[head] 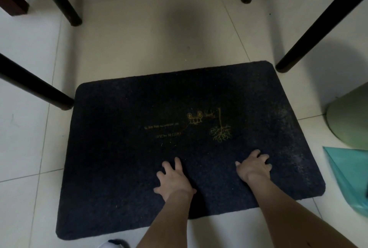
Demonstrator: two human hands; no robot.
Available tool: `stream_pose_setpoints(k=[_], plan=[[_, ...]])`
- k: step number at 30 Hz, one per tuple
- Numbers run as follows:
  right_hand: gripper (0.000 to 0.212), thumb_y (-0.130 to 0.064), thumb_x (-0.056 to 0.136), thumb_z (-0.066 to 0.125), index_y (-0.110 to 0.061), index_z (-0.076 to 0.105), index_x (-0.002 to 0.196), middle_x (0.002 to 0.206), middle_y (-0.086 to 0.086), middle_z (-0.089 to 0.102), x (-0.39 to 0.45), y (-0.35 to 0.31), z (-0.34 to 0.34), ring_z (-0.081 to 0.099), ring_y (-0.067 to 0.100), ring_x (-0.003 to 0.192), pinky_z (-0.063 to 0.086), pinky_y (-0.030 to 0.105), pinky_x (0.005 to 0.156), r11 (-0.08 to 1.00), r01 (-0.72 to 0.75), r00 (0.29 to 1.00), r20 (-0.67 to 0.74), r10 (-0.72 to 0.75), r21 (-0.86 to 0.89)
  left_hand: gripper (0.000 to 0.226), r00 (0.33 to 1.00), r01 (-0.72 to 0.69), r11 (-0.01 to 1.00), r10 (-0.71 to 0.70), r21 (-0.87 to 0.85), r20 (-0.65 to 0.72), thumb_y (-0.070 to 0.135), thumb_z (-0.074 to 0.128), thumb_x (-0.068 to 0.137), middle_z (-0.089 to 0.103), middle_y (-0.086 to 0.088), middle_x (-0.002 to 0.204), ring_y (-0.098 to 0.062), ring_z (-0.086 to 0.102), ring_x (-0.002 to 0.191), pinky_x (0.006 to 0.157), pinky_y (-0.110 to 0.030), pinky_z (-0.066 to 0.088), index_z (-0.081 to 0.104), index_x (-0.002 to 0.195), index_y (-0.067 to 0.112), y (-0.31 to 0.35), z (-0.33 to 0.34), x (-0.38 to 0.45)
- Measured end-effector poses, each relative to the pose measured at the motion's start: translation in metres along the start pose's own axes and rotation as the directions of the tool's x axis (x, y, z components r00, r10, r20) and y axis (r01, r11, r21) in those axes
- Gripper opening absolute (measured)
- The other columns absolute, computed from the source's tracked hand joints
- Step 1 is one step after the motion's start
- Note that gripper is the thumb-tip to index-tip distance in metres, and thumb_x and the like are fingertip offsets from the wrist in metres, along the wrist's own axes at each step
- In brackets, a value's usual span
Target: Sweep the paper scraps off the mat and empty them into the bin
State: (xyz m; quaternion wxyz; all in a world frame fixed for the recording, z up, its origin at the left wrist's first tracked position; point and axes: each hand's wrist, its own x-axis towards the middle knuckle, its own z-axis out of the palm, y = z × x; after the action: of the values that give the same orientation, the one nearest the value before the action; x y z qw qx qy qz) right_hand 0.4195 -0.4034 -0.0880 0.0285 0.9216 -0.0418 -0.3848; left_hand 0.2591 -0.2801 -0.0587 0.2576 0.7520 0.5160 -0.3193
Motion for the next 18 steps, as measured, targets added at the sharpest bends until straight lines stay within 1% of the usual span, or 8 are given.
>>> stream_pose_setpoints(k=[4, 7, 13, 15, 18], plan=[[0.088, -0.044, 0.094, 0.047, -0.01, -0.011, 0.149, 0.156, 0.016, -0.01, -0.001, 0.005, 0.001, 0.005, 0.041, 0.143, 0.025, 0.047, 0.112, 1.0, 0.01, 1.0, 0.005, -0.01, 0.003, 0.113, 1.0, 0.004, 1.0, -0.004, -0.003, 0.011, 0.044, 0.08, 0.068, 0.003, -0.002, 0.152, -0.032, 0.018, 0.137, 0.101, -0.054, 0.039, 0.002, 0.149, 0.041, 0.0, 0.003, -0.003], [0.088, -0.044, 0.094, 0.047, -0.009, -0.011, 0.149, 0.156, 0.016, -0.01, -0.001, 0.007, 0.002, 0.006, 0.041, 0.143, 0.027, 0.048, 0.111, 1.0, 0.018, 1.0, -0.001, -0.018, -0.001, 0.113, 1.0, 0.008, 1.0, -0.008, 0.005, 0.01, 0.044, 0.08, 0.068, 0.003, -0.001, 0.152, -0.031, 0.019, 0.137, 0.101, -0.054, 0.039, 0.002, 0.149, 0.041, 0.001, 0.003, -0.003], [0.088, -0.046, 0.094, 0.046, -0.008, -0.012, 0.149, 0.156, 0.017, -0.01, -0.003, 0.006, 0.001, 0.006, 0.042, 0.143, 0.028, 0.047, 0.111, 1.0, 0.025, 1.0, 0.006, -0.025, -0.013, 0.118, 0.999, 0.024, 0.999, -0.026, 0.044, 0.03, 0.045, 0.081, 0.067, 0.0, -0.002, 0.153, -0.032, 0.016, 0.138, 0.102, -0.055, 0.037, -0.003, 0.15, 0.04, 0.004, 0.004, -0.004], [0.089, -0.046, 0.094, 0.046, -0.009, -0.013, 0.149, 0.156, 0.016, -0.011, -0.003, 0.007, 0.0, 0.005, 0.041, 0.143, 0.028, 0.049, 0.111, 1.0, 0.021, 1.0, 0.015, -0.021, -0.001, 0.12, 0.997, 0.036, 0.998, -0.04, 0.06, 0.069, 0.046, 0.081, 0.066, -0.001, -0.002, 0.153, -0.032, 0.015, 0.139, 0.104, -0.058, 0.035, -0.005, 0.15, 0.039, 0.007, 0.0, -0.005], [0.088, -0.047, 0.093, 0.047, -0.01, -0.012, 0.148, 0.157, 0.014, -0.01, -0.007, 0.007, -0.009, 0.008, 0.042, 0.142, 0.029, 0.05, 0.11, 0.999, 0.004, 0.998, 0.057, -0.007, 0.047, 0.12, 0.982, 0.056, 0.997, -0.064, 0.048, 0.177, 0.046, 0.08, 0.069, -0.002, -0.004, 0.154, -0.033, 0.016, 0.141, 0.106, -0.06, 0.032, -0.007, 0.15, 0.037, 0.01, -0.014, -0.005]])
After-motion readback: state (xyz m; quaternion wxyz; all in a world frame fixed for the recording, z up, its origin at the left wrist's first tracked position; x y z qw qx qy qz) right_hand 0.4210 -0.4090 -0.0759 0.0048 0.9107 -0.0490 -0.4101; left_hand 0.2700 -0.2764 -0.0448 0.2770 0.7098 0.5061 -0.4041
